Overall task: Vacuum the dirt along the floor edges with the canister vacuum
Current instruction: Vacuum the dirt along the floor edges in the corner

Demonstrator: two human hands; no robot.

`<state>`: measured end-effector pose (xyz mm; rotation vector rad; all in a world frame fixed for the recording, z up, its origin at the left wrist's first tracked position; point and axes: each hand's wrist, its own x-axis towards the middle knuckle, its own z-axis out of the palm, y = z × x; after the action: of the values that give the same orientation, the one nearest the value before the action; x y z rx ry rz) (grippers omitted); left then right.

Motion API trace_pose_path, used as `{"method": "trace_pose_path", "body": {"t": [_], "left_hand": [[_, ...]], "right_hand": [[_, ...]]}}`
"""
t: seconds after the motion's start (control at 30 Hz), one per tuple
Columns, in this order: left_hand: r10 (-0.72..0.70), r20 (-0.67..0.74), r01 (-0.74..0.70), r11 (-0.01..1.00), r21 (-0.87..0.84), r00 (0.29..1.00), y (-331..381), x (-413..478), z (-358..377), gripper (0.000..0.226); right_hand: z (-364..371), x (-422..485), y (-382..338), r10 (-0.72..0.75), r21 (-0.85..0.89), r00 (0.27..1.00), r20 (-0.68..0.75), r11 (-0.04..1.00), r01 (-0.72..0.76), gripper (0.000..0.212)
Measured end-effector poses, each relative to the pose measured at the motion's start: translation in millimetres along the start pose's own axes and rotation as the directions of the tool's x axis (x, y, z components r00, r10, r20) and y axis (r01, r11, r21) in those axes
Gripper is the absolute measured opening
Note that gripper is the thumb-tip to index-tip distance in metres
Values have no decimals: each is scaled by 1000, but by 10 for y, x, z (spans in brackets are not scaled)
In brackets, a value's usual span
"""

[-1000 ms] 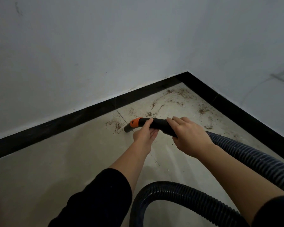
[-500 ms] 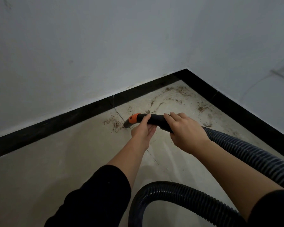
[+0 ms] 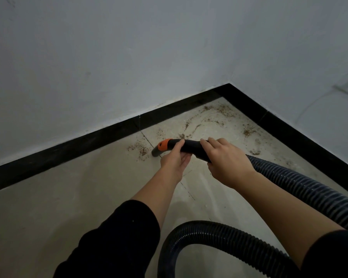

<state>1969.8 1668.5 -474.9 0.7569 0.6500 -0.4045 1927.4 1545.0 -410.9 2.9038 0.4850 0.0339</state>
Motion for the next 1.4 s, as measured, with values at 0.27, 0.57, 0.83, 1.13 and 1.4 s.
{"method": "trace_pose_path", "body": {"t": [0.27,0.57,0.83,1.13,1.4], "left_hand": [[13,-19,-13,1000,-4,1000,46,11,-65,36],[14,-48,-14,1000,-7,999,98,-24,-143,27],[35,-104,-36,999,-6,994,164,-51,-237,29],[42,-123,-44,999,-11,991,216,-56,-304,22],[22,-63,-23,1000,-13,998,205,12,-246,32]], "right_hand": [[15,46,-59,-14,-2,1000,4,1000,14,58],[-24,60,-125,-38,7,999,-2,999,38,58],[-20,86,-233,-56,22,998,-7,998,56,56],[-33,126,-297,-77,25,997,-11,997,77,55],[-46,154,-240,-64,-4,998,-4,998,64,55]]}}
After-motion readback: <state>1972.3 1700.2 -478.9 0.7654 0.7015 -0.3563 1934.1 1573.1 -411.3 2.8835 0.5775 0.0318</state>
